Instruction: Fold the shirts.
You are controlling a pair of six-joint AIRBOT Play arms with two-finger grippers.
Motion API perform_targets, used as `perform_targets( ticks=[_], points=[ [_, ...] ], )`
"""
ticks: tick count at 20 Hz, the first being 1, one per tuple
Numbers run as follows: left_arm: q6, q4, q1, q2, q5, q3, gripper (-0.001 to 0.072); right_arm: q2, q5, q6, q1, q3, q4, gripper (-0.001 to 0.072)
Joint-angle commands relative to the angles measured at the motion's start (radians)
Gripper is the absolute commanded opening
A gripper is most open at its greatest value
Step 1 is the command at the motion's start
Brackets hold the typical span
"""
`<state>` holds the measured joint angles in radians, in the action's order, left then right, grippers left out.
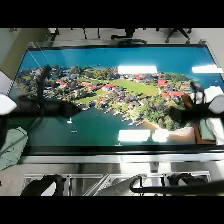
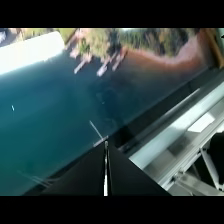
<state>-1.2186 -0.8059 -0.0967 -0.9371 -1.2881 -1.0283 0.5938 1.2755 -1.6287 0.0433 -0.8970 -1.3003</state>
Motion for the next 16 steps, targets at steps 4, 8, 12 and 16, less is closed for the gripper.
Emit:
perform_targets(
  ticks=[4,8,12,16],
  points=[
    [-0.005,-0.013,-0.027,0.149,0.073,0.262,0.0013,-0.188,-0.091,-0.016,-0.071,0.197,0.003,0.0021],
    [-0.005,-0.013,-0.027,0.190,0.086,0.270,0.0014,-0.197,-0.037,-0.025,-0.071,0.197,0.008,0.0021],
    [-0.005,-0.013,-0.027,0.209,0.085,0.270,0.0015,-0.196,-0.029,-0.024,-0.070,0.197,0.084,0.0021],
    [-0.005,-0.012,-0.027,0.209,0.084,0.270,0.0015,-0.196,-0.029,-0.024,-0.070,0.197,0.083,0.0021]
  ],
)
